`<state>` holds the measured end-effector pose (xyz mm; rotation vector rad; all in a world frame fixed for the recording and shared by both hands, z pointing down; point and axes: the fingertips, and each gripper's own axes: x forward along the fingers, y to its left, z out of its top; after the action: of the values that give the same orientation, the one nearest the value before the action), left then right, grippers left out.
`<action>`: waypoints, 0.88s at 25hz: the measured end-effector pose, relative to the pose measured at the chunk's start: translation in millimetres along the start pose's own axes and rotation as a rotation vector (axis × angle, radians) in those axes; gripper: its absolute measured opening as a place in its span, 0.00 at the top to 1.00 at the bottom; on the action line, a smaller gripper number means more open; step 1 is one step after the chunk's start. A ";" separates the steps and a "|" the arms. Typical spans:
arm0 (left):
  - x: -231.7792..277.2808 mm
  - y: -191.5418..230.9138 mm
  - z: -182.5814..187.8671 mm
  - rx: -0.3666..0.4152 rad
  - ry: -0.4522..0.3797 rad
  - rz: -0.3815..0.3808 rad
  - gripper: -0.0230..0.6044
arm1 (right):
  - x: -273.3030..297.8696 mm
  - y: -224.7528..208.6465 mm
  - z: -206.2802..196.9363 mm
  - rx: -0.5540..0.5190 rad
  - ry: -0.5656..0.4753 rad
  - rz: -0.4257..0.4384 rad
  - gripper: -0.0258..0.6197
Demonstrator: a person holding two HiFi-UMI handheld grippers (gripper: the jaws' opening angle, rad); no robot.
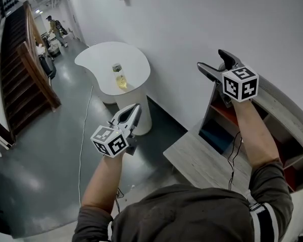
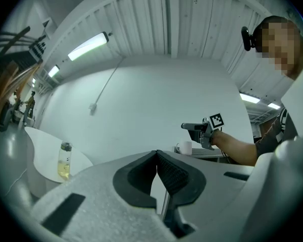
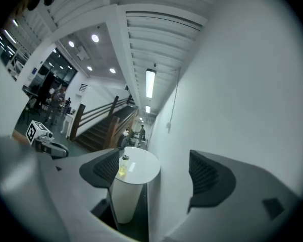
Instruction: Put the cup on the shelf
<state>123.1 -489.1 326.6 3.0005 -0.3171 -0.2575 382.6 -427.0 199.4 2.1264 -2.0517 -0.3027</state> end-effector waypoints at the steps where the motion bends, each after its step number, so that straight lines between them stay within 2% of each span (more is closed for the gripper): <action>1: -10.5 3.9 2.4 0.008 -0.003 0.018 0.96 | 6.6 14.6 -1.0 0.007 -0.005 0.035 0.32; 7: -86.4 28.2 14.1 0.042 -0.019 0.153 0.96 | 43.6 109.6 -10.5 0.066 -0.034 0.246 0.46; 13: -171.1 46.2 20.6 0.075 -0.020 0.319 0.96 | 74.0 211.5 -24.7 0.119 -0.055 0.455 0.60; 17: -230.7 48.7 21.2 0.099 -0.019 0.441 0.96 | 84.4 276.9 -28.1 0.146 -0.061 0.598 0.68; 22: -290.4 45.5 12.1 0.100 -0.018 0.553 0.96 | 83.2 344.6 -37.2 0.180 -0.066 0.738 0.75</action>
<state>-167.9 -471.6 366.0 2.8519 -1.1579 -0.2153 62.7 -524.0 323.3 1.2889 -2.7960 -0.0798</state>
